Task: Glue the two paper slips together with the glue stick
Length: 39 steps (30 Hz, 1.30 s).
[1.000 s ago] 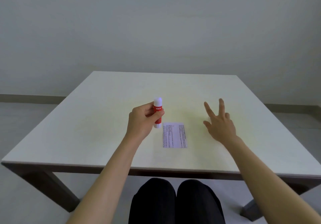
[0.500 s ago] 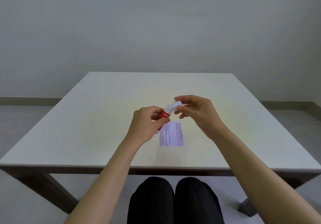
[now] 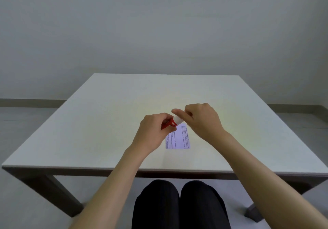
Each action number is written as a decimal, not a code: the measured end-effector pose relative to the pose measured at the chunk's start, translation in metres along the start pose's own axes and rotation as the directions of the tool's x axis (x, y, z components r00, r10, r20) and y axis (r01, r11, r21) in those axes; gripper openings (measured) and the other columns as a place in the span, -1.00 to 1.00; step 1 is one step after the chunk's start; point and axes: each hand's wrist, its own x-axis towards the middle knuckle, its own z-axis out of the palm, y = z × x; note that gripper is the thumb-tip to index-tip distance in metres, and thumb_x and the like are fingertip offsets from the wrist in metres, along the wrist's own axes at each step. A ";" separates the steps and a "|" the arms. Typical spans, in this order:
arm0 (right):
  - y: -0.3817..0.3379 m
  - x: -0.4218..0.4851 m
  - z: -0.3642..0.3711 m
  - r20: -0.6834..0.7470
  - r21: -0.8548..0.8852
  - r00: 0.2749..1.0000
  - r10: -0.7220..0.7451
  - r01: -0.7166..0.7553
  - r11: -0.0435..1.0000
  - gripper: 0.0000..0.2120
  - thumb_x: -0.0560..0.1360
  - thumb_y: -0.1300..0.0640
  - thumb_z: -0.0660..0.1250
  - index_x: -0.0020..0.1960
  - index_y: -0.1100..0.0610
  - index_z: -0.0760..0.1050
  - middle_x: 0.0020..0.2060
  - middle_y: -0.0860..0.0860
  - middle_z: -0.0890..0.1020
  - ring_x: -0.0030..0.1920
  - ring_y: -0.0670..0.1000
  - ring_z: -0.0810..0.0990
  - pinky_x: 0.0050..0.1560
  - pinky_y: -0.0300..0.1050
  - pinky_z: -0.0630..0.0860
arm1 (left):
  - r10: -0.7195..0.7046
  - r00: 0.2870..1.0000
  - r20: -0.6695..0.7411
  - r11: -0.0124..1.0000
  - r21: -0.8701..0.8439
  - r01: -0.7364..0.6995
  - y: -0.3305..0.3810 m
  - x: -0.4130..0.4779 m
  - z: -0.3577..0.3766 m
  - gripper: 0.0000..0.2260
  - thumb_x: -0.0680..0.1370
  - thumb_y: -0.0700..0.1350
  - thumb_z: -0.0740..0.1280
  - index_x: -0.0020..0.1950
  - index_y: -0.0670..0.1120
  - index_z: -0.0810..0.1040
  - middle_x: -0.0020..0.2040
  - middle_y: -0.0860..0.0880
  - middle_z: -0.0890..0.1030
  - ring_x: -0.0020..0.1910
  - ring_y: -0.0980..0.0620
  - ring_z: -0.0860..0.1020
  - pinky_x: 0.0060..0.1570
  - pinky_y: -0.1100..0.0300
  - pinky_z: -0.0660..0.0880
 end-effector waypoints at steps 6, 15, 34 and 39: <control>0.008 0.008 -0.013 0.165 0.356 0.968 -0.191 0.122 0.927 -0.84 0.53 0.02 0.26 0.10 -0.02 0.49 -0.22 -0.07 0.56 -0.35 -0.07 0.51 -0.33 -0.33 0.42 | 0.021 1.000 0.013 1.000 -0.012 -0.021 -0.004 0.012 -0.007 -0.81 0.49 -0.10 0.38 0.09 -0.08 0.62 -0.22 0.03 0.64 -0.18 0.02 0.58 -0.11 0.16 0.48; 0.011 0.003 0.002 0.117 0.217 0.985 0.126 -0.150 0.965 -0.56 0.51 -0.29 0.06 0.08 0.00 0.50 -0.28 0.05 0.65 -0.34 0.04 0.55 -0.15 -0.02 0.53 | -0.089 0.994 -0.061 0.988 -0.135 0.080 -0.036 0.028 -0.001 -0.94 0.48 -0.16 0.35 -0.09 -0.13 0.56 -0.36 -0.04 0.64 -0.35 0.04 0.55 -0.20 0.23 0.42; 0.036 -0.016 0.018 0.152 0.362 0.979 0.137 -0.185 0.914 -0.78 0.53 0.03 0.29 -0.19 0.12 0.62 -0.37 -0.07 0.64 -0.49 -0.20 0.54 -0.44 -0.47 0.35 | -0.281 0.948 -0.147 0.934 -0.267 0.236 -0.102 0.077 0.009 -0.92 0.48 -0.22 0.33 -0.06 -0.10 0.50 -0.33 0.11 0.62 -0.32 0.23 0.60 -0.32 0.51 0.38; 0.033 -0.015 0.025 0.186 0.406 0.973 0.138 -0.204 0.891 -0.80 0.52 0.04 0.29 -0.18 0.09 0.62 -0.36 -0.08 0.65 -0.46 -0.20 0.57 -0.43 -0.45 0.40 | -0.381 0.924 0.021 0.899 -0.226 0.375 -0.111 0.072 0.011 -0.26 0.41 -0.06 0.47 0.49 -0.01 0.17 0.39 -0.04 0.44 0.41 -0.06 0.37 0.21 0.12 0.36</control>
